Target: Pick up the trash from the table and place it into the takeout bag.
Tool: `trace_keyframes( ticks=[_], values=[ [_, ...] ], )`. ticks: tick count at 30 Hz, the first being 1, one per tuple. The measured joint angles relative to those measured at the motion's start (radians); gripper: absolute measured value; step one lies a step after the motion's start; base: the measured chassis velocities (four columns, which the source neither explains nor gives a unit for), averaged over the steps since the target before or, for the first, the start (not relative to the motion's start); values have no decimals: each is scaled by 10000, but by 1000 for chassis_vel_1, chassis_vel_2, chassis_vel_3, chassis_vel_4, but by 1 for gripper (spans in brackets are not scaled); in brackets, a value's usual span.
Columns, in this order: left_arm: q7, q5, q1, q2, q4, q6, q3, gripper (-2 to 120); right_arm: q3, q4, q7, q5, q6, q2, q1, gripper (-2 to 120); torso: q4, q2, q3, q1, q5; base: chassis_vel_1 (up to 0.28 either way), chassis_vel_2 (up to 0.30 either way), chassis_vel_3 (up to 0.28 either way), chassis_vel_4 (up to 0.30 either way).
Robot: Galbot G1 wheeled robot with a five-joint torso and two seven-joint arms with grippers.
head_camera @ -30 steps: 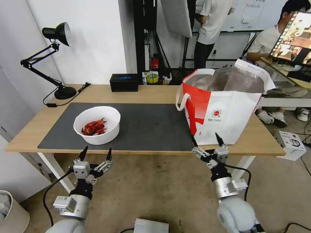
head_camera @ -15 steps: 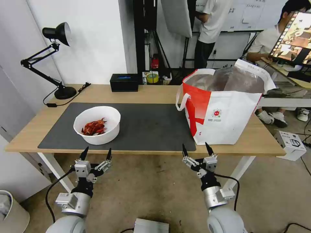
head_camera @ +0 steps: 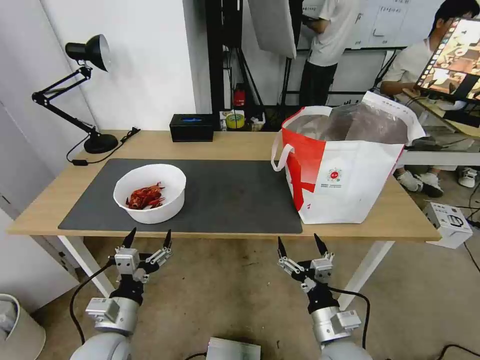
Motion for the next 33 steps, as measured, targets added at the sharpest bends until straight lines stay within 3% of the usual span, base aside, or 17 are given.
trace_keyframes(
  ticks=[20, 27, 33],
  values=[
    [5, -341, -190, 263, -95, 212, -167, 100, 63, -28, -109, -235, 91, 70, -275, 100, 0, 0, 0, 0, 0, 0, 0, 0, 0],
    [-215, -1450, -820, 1189, -301, 1364, -494, 100, 64, -34, -110, -232, 92, 66, -263, 100, 0, -1, 0, 2, -1, 0, 0, 0, 0],
    [-904, -2529, -1144, 2234, -538, 2384, -993, 100, 64, -40, -110, -229, 92, 63, -259, 100, 2, -1, 0, 1, 0, 0, 0, 0, 0]
  ],
)
